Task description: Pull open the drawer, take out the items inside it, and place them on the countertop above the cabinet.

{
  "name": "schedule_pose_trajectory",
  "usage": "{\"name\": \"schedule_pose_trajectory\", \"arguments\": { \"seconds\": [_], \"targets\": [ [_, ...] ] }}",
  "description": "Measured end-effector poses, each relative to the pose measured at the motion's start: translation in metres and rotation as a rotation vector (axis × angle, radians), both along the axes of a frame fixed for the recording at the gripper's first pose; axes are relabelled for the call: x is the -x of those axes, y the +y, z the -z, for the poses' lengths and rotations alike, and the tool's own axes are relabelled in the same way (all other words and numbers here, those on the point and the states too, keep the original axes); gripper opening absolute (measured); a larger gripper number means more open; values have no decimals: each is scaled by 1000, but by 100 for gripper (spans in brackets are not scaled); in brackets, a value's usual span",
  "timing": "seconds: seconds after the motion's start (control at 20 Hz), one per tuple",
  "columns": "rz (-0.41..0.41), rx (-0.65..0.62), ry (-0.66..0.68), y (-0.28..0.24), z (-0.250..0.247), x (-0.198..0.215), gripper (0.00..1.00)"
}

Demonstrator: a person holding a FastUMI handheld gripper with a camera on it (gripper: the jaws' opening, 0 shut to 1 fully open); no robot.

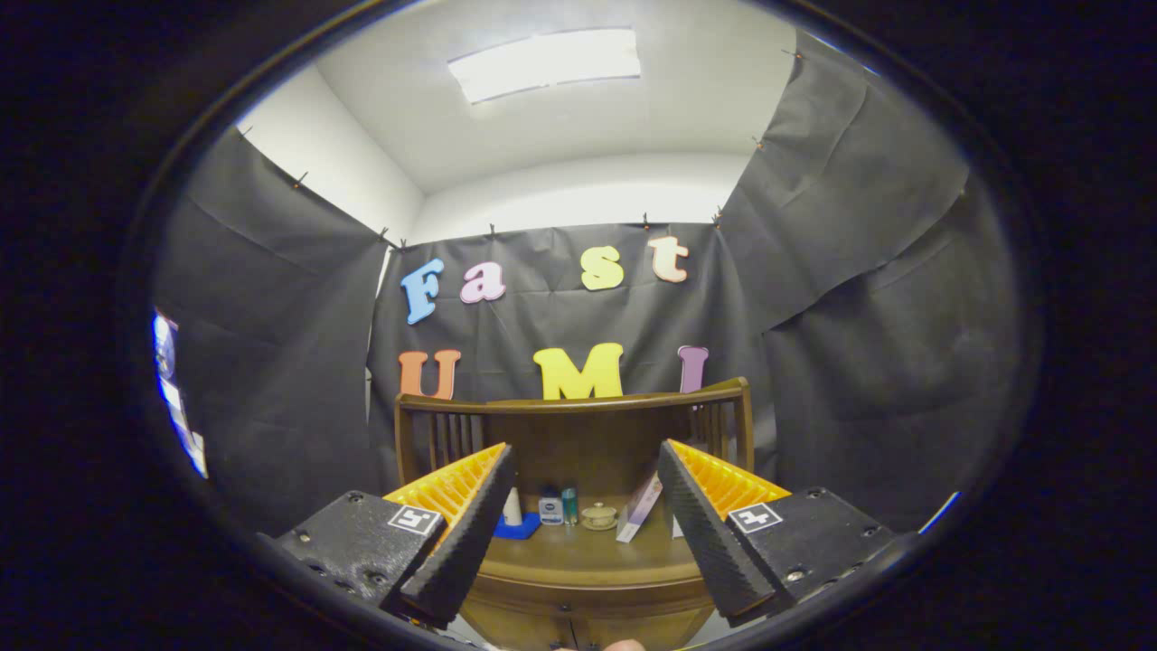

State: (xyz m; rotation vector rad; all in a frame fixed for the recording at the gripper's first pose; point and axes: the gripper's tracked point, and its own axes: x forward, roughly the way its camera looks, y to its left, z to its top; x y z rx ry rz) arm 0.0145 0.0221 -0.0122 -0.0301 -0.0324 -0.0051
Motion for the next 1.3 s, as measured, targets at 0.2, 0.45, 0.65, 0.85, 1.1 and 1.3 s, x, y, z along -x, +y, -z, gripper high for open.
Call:
{"name": "schedule_pose_trajectory", "arguments": {
  "seconds": [0.2,0.45,0.65,0.85,1.1,1.3],
  "targets": [
    [-40,-48,37,12,24,-7,100],
    [-11,-21,66,8,64,-25,100],
    [-7,6,96,13,108,-37,100],
    [-14,6,173,17,167,-50,100],
    [-20,17,276,22,236,-64,100],
    [-8,10,356,18,286,-74,100]
  ]
}}
